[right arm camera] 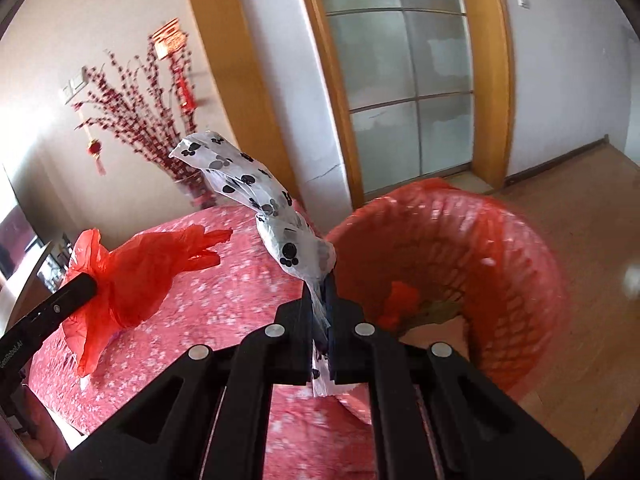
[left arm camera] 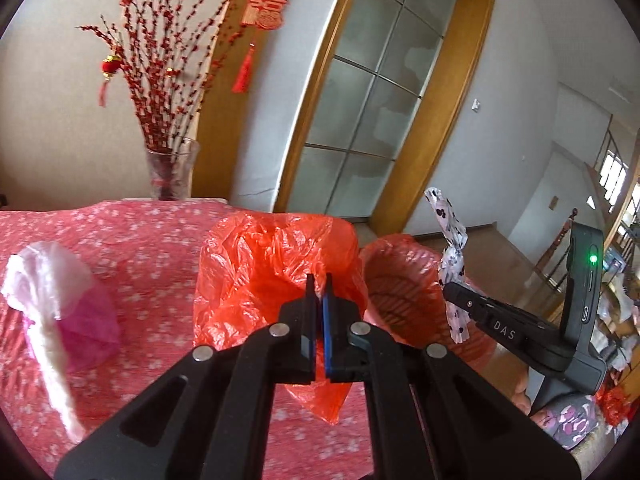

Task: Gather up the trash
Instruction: 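Carry the red bag and white dotted bag over the red basket, then open both tools to drop the red and white dotted bags into the basket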

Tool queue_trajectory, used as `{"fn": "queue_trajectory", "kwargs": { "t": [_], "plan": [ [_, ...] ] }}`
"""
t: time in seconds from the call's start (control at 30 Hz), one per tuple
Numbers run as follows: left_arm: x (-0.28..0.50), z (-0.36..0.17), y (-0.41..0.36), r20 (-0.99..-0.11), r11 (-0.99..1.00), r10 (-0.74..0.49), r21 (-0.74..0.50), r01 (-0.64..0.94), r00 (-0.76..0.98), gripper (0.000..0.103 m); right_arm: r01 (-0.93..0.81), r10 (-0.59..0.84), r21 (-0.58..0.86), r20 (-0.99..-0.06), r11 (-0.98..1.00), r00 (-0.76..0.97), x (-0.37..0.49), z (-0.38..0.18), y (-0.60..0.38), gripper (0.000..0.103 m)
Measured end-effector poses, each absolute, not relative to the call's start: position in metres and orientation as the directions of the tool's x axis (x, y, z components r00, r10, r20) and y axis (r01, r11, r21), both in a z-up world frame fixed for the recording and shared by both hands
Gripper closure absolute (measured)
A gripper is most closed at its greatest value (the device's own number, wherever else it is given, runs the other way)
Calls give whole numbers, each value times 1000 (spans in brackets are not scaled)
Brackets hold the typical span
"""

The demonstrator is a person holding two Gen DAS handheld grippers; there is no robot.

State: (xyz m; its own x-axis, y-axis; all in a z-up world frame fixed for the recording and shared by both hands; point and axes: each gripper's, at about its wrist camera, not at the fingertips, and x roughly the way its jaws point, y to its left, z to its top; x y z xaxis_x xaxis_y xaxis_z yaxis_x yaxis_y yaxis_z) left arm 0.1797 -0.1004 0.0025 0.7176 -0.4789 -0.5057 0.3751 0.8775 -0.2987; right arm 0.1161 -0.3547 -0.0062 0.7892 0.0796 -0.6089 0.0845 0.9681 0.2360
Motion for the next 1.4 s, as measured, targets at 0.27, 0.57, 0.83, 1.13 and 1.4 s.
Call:
{"fn": "queue_trajectory", "kwargs": {
  "t": [0.27,0.57,0.83,1.13,1.4],
  "plan": [
    [191,3,-130,-487,841,-540,-338,422,686,99,161,27,255,-605,953,796,106,-7,-393,97],
    [200,2,-171,-477,802,-598,-364,474,644,99,234,-24,273,-602,933,798,98,-10,-427,97],
    [208,0,-209,-481,773,-634,-374,512,606,99,274,-42,296,-605,915,795,99,-17,-447,97],
    [217,-11,-235,-496,753,-657,-398,524,567,99,300,-52,316,-605,900,795,105,-20,-461,97],
    [231,-21,-252,-510,735,-677,-448,509,530,94,325,-45,348,-618,880,785,115,-27,-475,94]
  ]
}}
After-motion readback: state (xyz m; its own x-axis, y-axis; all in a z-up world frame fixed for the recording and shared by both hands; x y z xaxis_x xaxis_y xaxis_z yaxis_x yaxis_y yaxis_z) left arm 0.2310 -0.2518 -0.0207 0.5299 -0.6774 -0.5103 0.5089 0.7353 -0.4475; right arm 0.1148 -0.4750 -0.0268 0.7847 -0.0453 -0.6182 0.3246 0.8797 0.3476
